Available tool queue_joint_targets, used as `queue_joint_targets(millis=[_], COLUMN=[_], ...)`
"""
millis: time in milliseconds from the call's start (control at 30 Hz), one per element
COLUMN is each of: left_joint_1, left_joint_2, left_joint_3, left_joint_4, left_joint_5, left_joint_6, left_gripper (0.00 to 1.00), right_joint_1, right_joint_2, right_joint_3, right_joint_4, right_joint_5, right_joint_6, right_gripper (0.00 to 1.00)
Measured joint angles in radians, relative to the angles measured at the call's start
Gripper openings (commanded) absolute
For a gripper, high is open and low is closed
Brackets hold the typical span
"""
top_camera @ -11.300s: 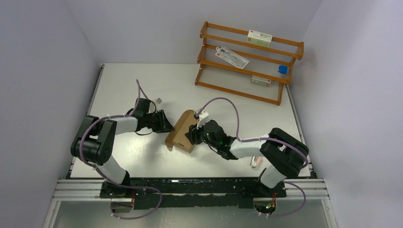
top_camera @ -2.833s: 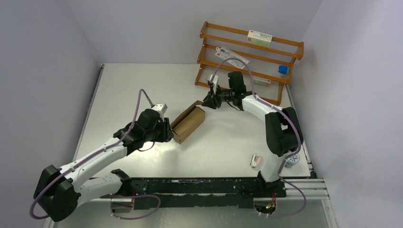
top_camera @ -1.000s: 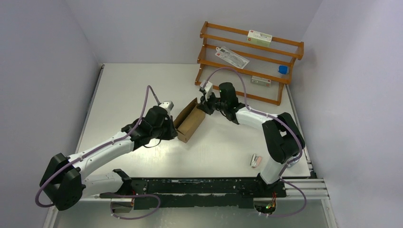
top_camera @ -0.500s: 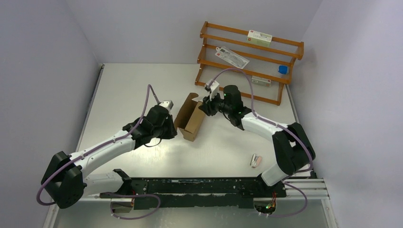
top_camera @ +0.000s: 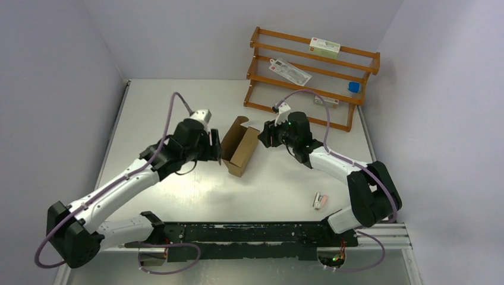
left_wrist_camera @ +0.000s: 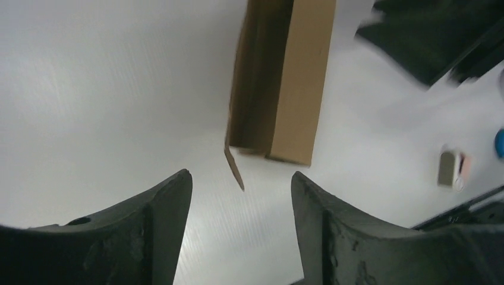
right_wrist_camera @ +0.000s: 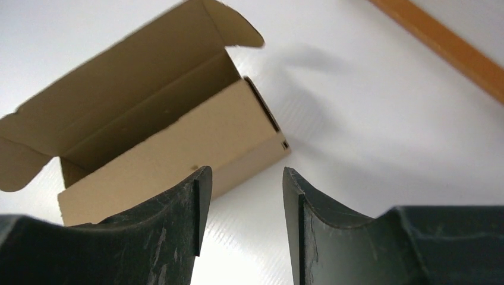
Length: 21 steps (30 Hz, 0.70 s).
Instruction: Fold the paper box
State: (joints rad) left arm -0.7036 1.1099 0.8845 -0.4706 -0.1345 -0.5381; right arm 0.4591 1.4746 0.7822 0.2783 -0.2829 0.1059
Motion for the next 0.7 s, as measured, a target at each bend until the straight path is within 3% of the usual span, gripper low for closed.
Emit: queue_joint_targets(millis=[200,333,567,700], left_joint_1=[0.163,0.286,0.303,0.297], left_joint_2=[0.016,0.154,0.505,0.632], left_joint_3=[0.166,0.207,0.209,0.228], left_joint_4=[-0.02,0.01,0.071,0.106], left_joint_5=[-0.022,-0.001,0.134,0.209], left_joint_6=[0.072,0.092,0.09,0.089], left_gripper=[0.66,0.63,0.56,0.55], right_joint_1=[-0.002,-0.002,0.002,0.026], right_joint_2=[-0.018,-0.026,-0.024,-0.017], right_joint_3=[-0.054,-0.081,-0.128,-0.134], right_joint_4=[-0.01,-0.006,0.002,0.007], right_joint_5=[0.093,0.124,0.122,0.119], right_joint_6=[0.064,0.093,0.135,0.148], right_gripper=[0.51,0.51,0.5,0.49])
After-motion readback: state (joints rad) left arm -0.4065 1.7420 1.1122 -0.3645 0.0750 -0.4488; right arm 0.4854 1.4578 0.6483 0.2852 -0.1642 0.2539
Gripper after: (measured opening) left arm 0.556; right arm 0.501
